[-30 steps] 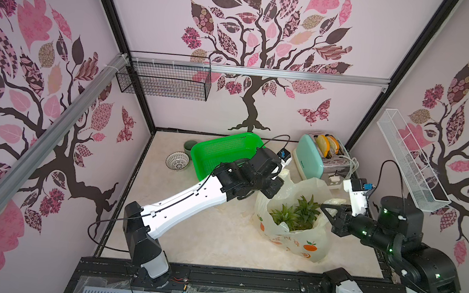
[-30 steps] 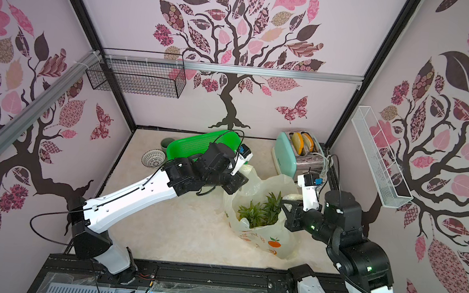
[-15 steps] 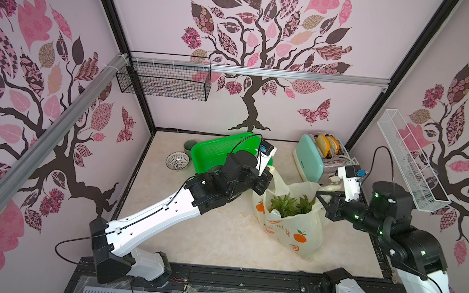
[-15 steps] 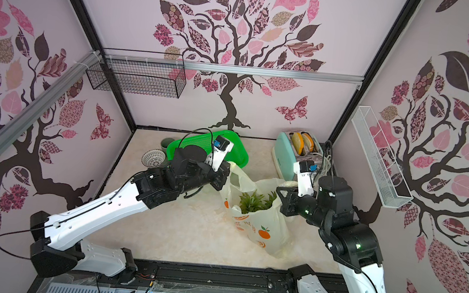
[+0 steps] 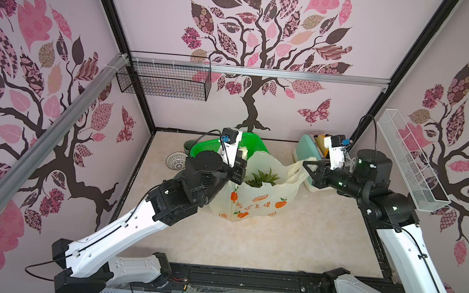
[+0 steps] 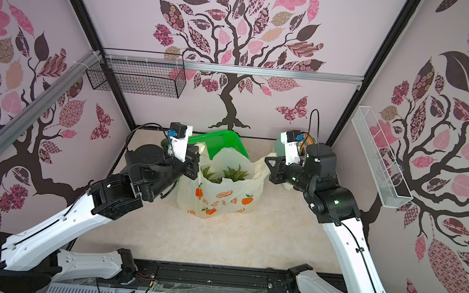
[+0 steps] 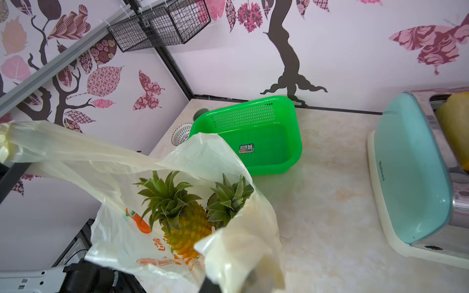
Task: Place the pineapple into a plastic bag & tie a knot
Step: Adjust the plastic bag at the center of the board.
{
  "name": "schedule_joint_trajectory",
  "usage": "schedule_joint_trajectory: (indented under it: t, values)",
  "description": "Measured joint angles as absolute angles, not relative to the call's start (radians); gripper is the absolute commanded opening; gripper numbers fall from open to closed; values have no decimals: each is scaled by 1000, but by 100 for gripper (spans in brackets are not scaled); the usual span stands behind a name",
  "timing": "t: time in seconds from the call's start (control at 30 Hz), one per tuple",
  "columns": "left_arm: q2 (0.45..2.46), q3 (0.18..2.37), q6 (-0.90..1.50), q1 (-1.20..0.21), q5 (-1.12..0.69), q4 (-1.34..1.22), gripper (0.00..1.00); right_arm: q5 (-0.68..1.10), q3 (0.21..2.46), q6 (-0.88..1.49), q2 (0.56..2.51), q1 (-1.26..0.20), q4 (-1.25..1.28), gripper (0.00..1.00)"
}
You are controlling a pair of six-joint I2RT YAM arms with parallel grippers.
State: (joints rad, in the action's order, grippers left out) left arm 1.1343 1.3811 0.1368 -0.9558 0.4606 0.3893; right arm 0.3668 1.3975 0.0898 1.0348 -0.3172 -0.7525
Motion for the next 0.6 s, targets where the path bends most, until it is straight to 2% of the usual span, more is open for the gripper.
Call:
schedule_joint_trajectory:
  t: [0.33,0.37,0.4,0.43,0.6]
  values:
    - [989,1039,262,-955,408,345,0,502,1236,44,909,-318,-796,2]
    - [976,1028,266,-955,402,345,0,508,1228,42,900,-318,-802,8]
    - [961,1021,269,-955,397,345,0,512,1223,41,891,-318,-812,22]
    - [950,1019,270,-955,391,342,0,514,1222,39,884,-318,-824,40]
    - [932,1027,262,-955,380,323,0,512,1276,0,888,-318,-886,94]
